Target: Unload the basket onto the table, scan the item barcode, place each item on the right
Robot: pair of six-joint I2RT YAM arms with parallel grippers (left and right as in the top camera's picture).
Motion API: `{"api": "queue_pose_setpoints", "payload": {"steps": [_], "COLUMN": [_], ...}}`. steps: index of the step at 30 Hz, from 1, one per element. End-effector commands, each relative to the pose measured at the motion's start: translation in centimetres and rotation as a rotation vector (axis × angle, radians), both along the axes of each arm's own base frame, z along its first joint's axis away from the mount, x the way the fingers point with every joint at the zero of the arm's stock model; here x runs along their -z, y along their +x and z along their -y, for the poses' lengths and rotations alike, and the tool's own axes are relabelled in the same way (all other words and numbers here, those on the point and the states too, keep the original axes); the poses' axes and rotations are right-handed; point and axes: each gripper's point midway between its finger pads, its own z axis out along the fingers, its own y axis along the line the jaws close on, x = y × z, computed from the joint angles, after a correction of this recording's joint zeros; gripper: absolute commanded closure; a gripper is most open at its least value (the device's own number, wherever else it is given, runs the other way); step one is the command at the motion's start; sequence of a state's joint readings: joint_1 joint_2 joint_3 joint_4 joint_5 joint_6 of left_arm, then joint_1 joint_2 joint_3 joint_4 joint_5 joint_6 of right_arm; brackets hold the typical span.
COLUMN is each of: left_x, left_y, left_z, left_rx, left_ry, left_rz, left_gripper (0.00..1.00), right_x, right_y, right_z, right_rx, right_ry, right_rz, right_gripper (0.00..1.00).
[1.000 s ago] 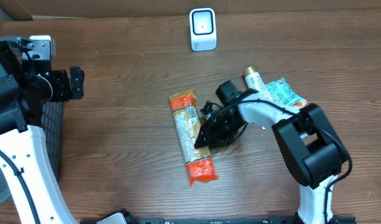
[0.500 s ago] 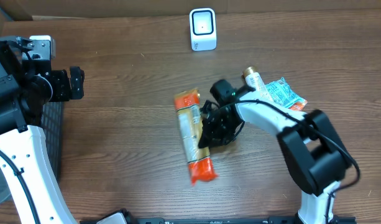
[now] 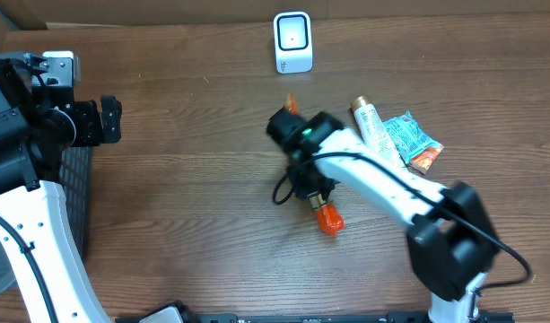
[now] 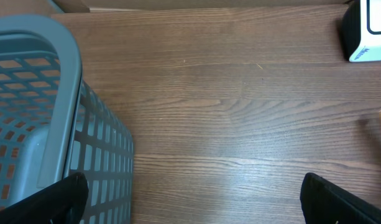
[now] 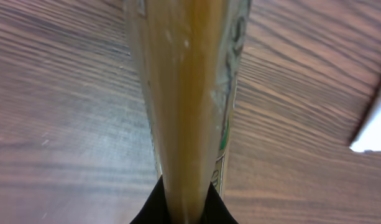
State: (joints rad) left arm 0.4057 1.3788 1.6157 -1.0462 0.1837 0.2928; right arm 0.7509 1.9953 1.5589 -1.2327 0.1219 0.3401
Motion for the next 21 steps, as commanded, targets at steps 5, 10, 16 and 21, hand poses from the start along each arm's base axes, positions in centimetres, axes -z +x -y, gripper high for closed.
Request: {"api": "queue_pose_setpoints", "payload": {"steps": [5,10,16,21], "left_x": [-0.6,-0.6,-0.6,-0.6], "left_y": [0.2,0.2,0.2,0.2], "left_z": [0.1,0.1,0.1,0.1], "left_rx": [0.019,0.019,0.019,0.019], "left_ry": [0.013,0.013,0.013,0.013], "left_rz": [0.015,0.014,0.015,0.015], "left_gripper": [0.0,0.0,0.0,0.0], "right_x": [1.9,1.9,1.6,0.3], "right_y": [-1.5,-4.9,-4.6,-2.5], "right_z": [-3.2,-7.6,-7.6,-5.6], "right_rx": [-0.054,-0.149,-0.153,-0.158], "right_ry": [0.001,0.139,0.129,0.065], "right_rz": [-0.015,-0.1,-0.08,-0.044], "right_gripper": [0.79,0.63,0.52,0.48]}}
